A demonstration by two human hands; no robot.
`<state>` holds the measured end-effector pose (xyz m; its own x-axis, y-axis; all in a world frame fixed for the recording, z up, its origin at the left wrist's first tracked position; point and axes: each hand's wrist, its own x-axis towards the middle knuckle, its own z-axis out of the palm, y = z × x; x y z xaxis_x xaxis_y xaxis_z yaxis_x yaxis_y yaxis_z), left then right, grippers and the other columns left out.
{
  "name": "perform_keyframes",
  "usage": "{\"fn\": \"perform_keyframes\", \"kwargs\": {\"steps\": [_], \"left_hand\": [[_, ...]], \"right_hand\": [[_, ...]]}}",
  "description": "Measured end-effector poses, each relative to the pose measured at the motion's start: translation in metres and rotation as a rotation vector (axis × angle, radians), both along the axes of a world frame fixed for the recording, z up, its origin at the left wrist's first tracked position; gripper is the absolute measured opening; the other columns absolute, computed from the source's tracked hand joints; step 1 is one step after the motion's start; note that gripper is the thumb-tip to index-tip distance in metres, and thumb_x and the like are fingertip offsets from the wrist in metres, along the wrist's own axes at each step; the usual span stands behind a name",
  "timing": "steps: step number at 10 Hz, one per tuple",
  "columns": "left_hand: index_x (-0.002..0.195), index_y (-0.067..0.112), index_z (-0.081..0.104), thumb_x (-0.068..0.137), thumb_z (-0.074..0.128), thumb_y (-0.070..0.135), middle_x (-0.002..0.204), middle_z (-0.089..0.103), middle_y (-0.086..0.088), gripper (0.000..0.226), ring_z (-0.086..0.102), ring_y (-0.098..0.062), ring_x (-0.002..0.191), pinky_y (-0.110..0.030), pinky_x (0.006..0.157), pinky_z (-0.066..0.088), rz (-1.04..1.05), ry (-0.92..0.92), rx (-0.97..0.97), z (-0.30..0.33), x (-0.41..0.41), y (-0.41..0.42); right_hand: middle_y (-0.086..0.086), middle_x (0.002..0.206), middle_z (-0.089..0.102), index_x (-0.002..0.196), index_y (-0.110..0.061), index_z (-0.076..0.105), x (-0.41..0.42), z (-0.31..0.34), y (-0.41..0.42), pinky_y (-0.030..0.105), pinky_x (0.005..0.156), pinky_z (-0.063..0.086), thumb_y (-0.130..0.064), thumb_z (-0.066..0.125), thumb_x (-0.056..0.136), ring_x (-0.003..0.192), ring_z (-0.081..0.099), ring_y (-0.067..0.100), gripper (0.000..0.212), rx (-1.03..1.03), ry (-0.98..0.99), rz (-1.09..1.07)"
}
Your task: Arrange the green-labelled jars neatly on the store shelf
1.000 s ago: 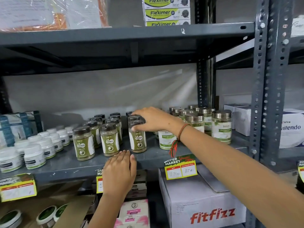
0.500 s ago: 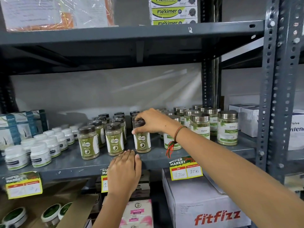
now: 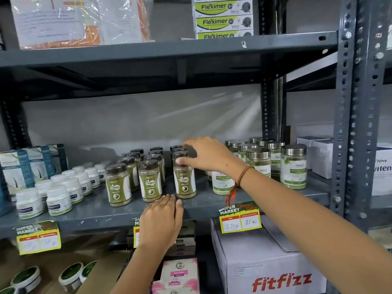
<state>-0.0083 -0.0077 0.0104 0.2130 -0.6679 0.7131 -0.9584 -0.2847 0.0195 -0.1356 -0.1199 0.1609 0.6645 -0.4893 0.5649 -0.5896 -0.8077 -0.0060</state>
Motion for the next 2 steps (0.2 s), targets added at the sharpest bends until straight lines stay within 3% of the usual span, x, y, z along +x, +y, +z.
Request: {"fn": "perform_keyframes", "kwargs": {"steps": [1, 2], "left_hand": [[0.087, 0.021, 0.071, 0.092, 0.043, 0.037, 0.089, 0.075, 0.004, 0.032, 0.07, -0.019, 0.077, -0.031, 0.055, 0.049, 0.022, 0.023, 0.117, 0.012, 0.001, 0.004], [0.066, 0.023, 0.054, 0.091, 0.025, 0.044, 0.067, 0.061, 0.004, 0.044, 0.058, -0.02, 0.061, -0.031, 0.048, 0.033, 0.009, 0.044, 0.168, 0.024, 0.005, 0.002]], "right_hand": [[0.002, 0.128, 0.065, 0.137, -0.03, 0.052, -0.018, 0.004, 0.007, 0.046, 0.091, 0.051, -0.072, 0.049, 0.081, 0.114, 0.061, 0.027, 0.07, -0.027, -0.106, 0.006], [-0.003, 0.136, 0.059, 0.136, -0.027, 0.054, -0.041, 0.013, 0.019, 0.043, 0.101, 0.045, -0.063, 0.052, 0.086, 0.124, 0.054, 0.016, 0.061, -0.083, -0.347, 0.116]]}}
